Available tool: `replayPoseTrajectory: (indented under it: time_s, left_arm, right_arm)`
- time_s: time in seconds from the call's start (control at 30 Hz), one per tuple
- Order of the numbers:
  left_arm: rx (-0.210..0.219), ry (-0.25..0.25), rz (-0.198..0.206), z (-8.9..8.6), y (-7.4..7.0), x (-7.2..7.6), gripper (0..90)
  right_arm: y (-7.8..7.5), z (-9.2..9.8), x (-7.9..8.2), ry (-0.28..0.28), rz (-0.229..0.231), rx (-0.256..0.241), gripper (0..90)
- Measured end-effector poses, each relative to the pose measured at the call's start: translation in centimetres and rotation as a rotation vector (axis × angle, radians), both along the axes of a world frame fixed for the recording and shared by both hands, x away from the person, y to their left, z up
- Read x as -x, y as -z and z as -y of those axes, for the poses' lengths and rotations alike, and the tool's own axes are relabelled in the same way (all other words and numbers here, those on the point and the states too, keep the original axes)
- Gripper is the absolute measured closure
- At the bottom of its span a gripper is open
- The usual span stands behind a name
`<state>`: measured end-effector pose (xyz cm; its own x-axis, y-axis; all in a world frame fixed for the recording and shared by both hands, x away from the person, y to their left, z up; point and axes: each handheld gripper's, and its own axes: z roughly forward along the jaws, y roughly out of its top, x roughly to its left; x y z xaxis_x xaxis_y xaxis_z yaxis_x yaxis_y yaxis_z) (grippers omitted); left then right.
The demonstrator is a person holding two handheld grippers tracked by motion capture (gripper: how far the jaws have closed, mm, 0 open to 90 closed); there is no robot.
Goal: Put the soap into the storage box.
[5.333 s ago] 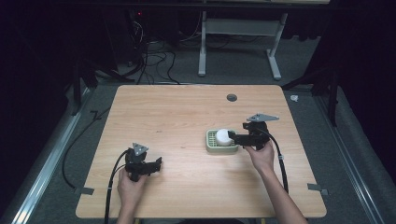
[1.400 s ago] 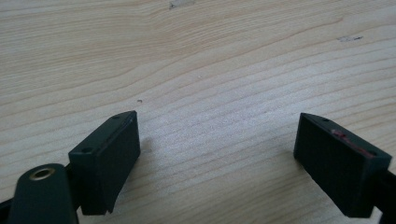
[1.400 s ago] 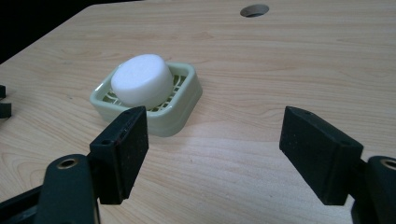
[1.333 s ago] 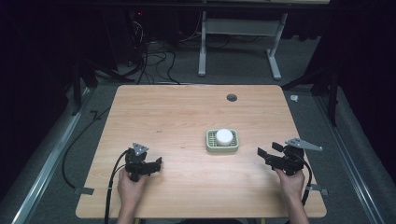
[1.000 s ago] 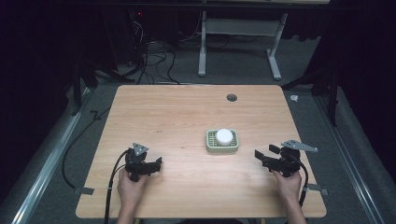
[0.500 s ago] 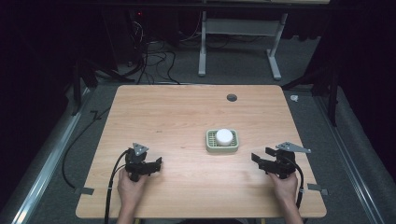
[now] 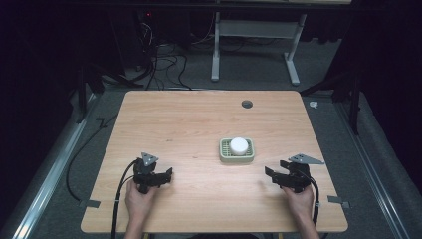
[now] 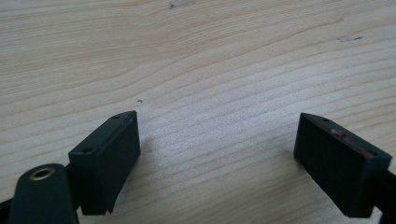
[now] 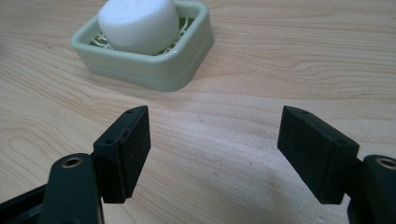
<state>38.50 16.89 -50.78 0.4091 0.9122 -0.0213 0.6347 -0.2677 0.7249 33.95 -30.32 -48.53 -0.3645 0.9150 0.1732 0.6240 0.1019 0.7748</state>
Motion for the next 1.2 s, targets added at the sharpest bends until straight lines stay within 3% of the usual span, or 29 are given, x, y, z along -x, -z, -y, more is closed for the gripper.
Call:
replayPoseTrajectory:
  time_s: [0.3, 0.8, 1.2]
  left_arm:
    - [0.0, 0.0, 0.0, 0.0, 0.0, 0.0, 15.0]
    - [0.0, 0.0, 0.0, 0.0, 0.0, 0.0, 15.0]
    - [0.001, 0.0, 0.0, 0.0, 0.0, 0.0, 15.0]
  right_arm:
    - [0.5, -0.4, -0.1, -0.001, -0.014, 0.049, 26.6]
    - [1.7, -1.8, -0.6, 0.002, -0.032, 0.206, 25.3]
    - [1.7, -1.9, -0.6, -0.003, -0.033, 0.21, 24.9]
